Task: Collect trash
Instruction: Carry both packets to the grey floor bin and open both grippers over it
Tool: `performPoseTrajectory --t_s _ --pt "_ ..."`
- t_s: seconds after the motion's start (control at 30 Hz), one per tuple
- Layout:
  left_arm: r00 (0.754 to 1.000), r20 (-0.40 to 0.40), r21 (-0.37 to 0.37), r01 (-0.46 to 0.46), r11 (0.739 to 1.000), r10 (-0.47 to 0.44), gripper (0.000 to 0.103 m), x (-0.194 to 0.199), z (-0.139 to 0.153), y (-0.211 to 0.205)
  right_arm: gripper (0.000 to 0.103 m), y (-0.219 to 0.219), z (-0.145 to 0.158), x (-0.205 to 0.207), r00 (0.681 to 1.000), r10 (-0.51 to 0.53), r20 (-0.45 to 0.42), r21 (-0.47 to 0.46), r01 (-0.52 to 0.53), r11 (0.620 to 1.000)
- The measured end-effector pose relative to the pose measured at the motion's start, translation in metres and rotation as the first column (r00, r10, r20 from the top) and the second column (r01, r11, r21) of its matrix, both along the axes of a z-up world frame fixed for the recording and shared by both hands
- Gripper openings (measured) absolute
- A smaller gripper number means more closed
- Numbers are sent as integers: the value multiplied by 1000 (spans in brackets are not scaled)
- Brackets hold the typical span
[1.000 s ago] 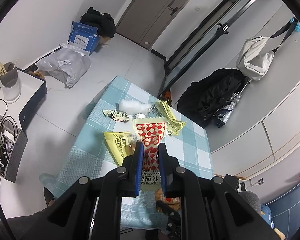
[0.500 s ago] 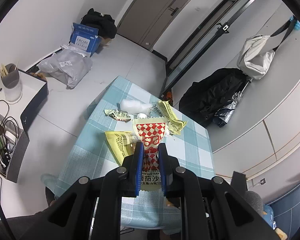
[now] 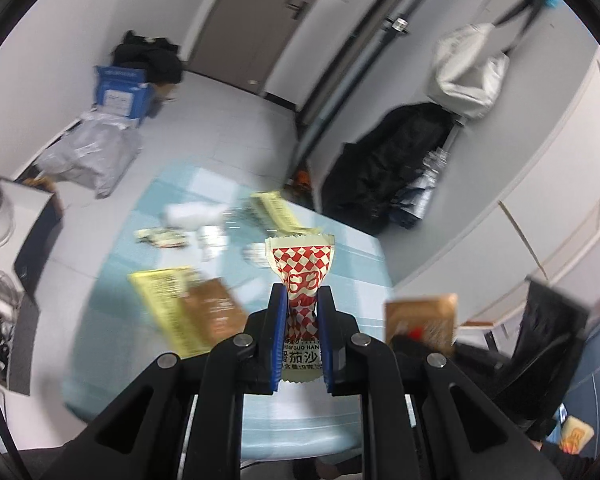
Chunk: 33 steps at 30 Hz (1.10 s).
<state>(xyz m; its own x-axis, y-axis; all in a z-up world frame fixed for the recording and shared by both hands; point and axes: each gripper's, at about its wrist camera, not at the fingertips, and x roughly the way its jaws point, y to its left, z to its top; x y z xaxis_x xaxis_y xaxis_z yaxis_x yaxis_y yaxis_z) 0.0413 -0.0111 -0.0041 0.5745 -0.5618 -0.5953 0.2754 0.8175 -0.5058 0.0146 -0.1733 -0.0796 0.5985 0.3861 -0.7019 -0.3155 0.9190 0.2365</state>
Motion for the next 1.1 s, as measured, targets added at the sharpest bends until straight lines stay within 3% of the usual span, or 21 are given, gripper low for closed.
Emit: performPoseTrajectory --t_s 0.17,0.37,0.57,0.67,0.8,1.1 --pt "993 45 3 110 994 -111 11 1 23 -55 3 -60 53 -7 992 -78 99 29 76 997" --pt "972 47 -3 233 973 -232 11 12 36 -130 3 -158 106 -19 957 -223 183 53 217 975" --pt "923 -11 7 384 923 -384 11 19 22 -217 3 -247 114 -35 911 -373 178 70 366 928" --pt "892 -86 23 447 894 -444 11 24 1 -257 3 -281 100 -45 887 -434 159 73 428 901" --pt "842 -175 51 525 850 -509 11 27 -32 -308 3 -325 52 -49 859 -509 59 84 504 860" --pt "718 -430 98 640 762 -548 11 47 -121 -384 3 -373 -99 -34 803 -538 -256 118 579 807"
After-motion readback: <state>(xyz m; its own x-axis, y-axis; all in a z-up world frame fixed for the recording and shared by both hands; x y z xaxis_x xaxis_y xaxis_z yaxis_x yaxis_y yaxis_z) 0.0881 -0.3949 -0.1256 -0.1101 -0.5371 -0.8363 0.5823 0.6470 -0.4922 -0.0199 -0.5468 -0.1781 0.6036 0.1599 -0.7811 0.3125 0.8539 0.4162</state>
